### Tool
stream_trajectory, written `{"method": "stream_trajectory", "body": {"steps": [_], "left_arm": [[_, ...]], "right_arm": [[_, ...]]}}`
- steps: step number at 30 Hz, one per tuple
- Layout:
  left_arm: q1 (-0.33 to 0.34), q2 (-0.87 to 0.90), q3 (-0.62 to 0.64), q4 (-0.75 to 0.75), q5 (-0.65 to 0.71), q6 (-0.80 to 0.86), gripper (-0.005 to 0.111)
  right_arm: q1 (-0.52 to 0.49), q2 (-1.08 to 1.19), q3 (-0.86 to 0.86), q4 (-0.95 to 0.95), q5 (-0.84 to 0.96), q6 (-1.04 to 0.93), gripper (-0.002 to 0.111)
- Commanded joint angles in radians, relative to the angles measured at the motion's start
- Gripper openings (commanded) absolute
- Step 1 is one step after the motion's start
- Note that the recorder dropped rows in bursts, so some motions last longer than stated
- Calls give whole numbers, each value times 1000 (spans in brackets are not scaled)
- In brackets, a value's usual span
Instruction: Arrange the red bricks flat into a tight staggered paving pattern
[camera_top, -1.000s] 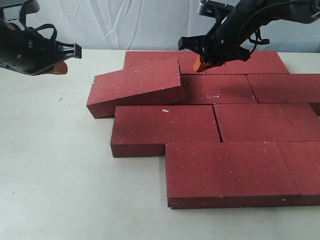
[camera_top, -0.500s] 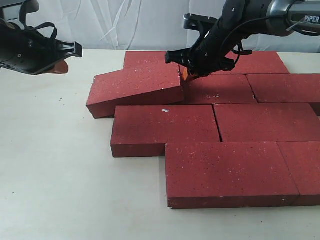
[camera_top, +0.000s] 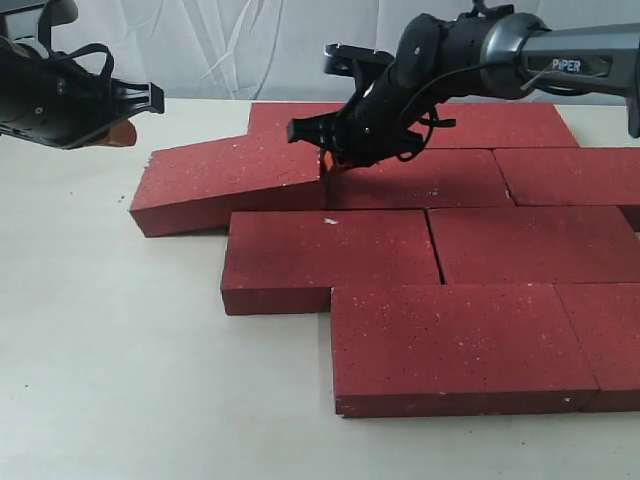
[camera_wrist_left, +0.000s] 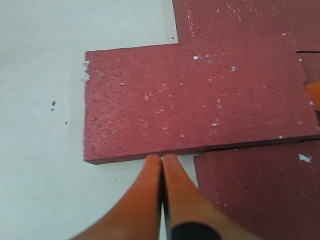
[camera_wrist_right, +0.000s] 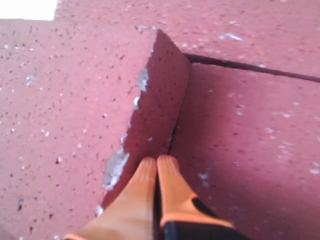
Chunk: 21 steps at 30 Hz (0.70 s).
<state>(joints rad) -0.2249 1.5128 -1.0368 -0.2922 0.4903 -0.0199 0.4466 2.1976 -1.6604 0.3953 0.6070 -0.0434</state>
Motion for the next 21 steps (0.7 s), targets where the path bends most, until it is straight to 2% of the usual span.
{"method": "stream_trajectory", "body": {"steps": [1, 12, 21], "left_arm": [[-6, -7, 3, -7, -11, 1, 0], [-6, -7, 3, -7, -11, 1, 0], [-6, -7, 3, -7, -16, 1, 0]], "right_arm": [[51, 40, -21, 32, -36, -4, -1], [124, 150, -142, 84, -16, -4, -1], [145, 150, -162, 86, -19, -4, -1]]}}
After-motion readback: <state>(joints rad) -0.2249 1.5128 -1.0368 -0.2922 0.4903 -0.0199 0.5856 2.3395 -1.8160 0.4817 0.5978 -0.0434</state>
